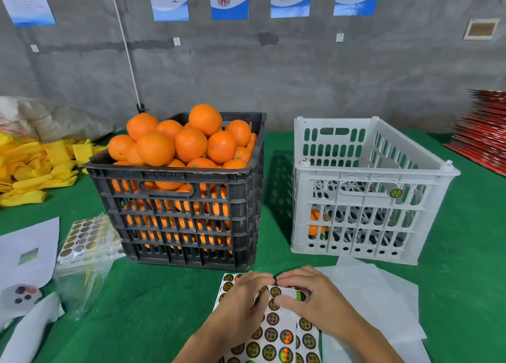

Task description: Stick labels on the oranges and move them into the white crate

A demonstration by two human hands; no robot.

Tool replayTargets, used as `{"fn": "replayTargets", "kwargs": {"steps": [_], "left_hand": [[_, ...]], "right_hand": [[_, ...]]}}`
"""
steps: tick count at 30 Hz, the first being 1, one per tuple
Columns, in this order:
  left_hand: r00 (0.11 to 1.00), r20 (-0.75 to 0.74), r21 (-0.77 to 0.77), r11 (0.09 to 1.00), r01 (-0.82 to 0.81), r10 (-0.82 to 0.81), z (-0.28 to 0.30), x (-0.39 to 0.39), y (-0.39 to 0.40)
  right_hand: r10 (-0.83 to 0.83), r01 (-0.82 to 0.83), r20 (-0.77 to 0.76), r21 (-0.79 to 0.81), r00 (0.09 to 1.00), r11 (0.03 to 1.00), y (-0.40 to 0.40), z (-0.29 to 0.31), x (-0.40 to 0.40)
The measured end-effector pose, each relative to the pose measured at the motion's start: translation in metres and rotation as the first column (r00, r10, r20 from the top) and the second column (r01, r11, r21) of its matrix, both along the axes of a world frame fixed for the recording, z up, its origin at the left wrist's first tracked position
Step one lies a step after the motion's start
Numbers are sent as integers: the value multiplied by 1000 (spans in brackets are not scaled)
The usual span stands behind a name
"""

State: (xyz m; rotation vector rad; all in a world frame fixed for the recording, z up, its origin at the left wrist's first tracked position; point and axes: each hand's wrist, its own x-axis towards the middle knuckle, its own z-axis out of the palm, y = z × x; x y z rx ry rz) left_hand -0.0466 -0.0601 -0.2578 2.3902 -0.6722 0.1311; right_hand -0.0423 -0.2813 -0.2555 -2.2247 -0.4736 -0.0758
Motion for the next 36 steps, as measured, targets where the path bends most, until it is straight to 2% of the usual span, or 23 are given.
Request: {"fn": "replayTargets", "kwargs": {"steps": [4,8,13,19,23,27,29,31,34,36], "left_hand": [[995,-4,-22,995,-99,99,-4,1,-1],[989,0,-85,986,-145,146,-5,5,0],[993,-5,-54,992,-114,114,-4,4,-3],[995,34,-44,995,-90,91,-4,5,-5],[988,95,-101,988,-112,122,0,3,-9],[964,190,-281,951,-131,188,20,-4,-5],[940,290,-400,915,-54,182,42,-11,2],[898,389,-475,880,5,205,69,-13,8],[767,563,-504,864,24,307,120,-11,16],[702,620,-532,846,48,350,160,-2,26]], "right_hand": [[61,-71,-91,-114,994,991,4,-4,1],[67,-75,-76,-100,995,992,7,0,2],[-13,16,-67,55,998,998,14,0,-1],[-115,145,-173,176,978,974,22,2,1],[-205,281,-238,351,949,893,27,13,-3],[-252,295,-155,576,955,763,34,47,-10],[-234,260,-134,687,963,678,40,74,-12],[-192,205,-103,737,976,644,50,108,-9],[-121,68,18,739,993,671,63,164,1],[-102,-14,123,702,987,712,75,201,10]]}}
